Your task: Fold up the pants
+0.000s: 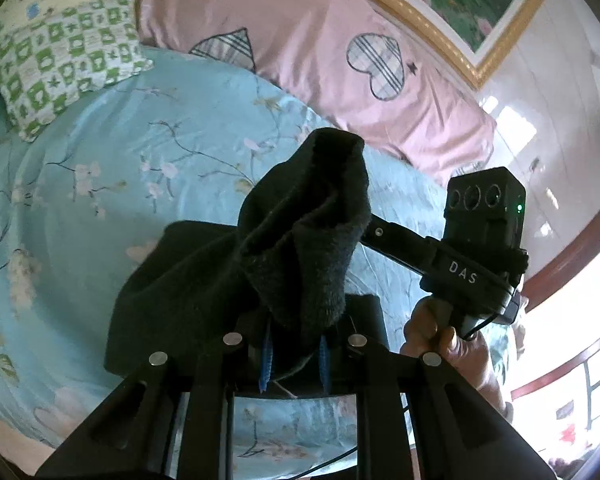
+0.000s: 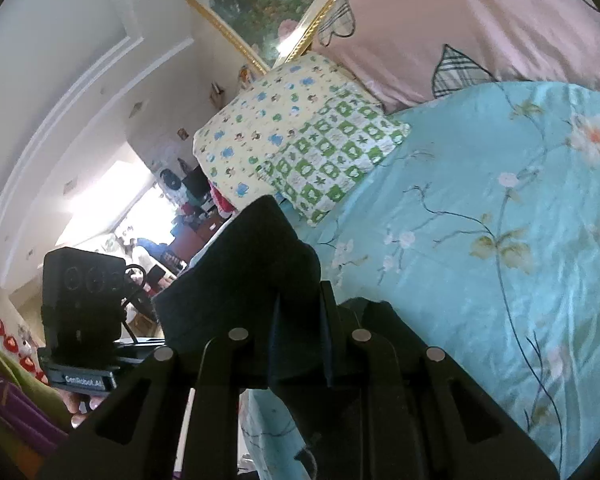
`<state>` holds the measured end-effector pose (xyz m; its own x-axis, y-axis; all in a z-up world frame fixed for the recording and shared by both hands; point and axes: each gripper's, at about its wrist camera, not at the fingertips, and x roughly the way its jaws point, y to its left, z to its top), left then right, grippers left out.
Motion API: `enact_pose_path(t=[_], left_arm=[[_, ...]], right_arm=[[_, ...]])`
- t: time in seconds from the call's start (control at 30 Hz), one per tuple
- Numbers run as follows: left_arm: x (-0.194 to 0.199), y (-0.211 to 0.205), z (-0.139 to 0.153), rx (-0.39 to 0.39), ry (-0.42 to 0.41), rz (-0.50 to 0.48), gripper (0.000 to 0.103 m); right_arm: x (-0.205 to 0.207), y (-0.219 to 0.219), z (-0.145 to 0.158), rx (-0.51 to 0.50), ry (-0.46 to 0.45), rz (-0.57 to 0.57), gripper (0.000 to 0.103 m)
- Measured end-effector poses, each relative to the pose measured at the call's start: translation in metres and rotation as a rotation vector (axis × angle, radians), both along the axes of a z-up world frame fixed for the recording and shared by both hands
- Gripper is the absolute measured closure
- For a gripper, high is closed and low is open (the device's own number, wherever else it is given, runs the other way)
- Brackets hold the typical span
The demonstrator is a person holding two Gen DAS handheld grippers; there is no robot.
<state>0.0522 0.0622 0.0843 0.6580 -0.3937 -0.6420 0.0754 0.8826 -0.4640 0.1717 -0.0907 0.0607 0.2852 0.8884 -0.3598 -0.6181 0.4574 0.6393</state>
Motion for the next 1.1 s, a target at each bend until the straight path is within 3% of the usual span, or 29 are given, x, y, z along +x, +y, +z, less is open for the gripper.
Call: enact_pose_path(t=[0.57, 0.8, 0.97, 1.07, 1.1], left_arm=[[0.005, -0.080, -0.038, 0.126, 0.046, -0.136, 0.086], [0.005, -0.100, -0.052, 0.181, 0.056, -0.163, 0.086], [0.004, -0.113, -0.063, 0.221, 0.053, -0.196, 0.076], [0.003, -0.114, -0.066, 0.224, 0.050, -0.213, 0.066], [0.003, -0.113, -0.066, 0.210, 0.052, -0.221, 0.058]], right_arm=[[-0.023, -0.076, -0.045, 0.014, 0.072, -0.111, 0.084], [-0.032, -0.088, -0.057, -0.033, 0.096, -0.150, 0.084], [-0.038, -0.098, -0.065, -0.092, 0.121, -0.210, 0.084], [-0.045, -0.113, -0.069, -0.108, 0.153, -0.279, 0.084], [-0.048, -0.118, -0.068, -0.106, 0.156, -0.301, 0.084]])
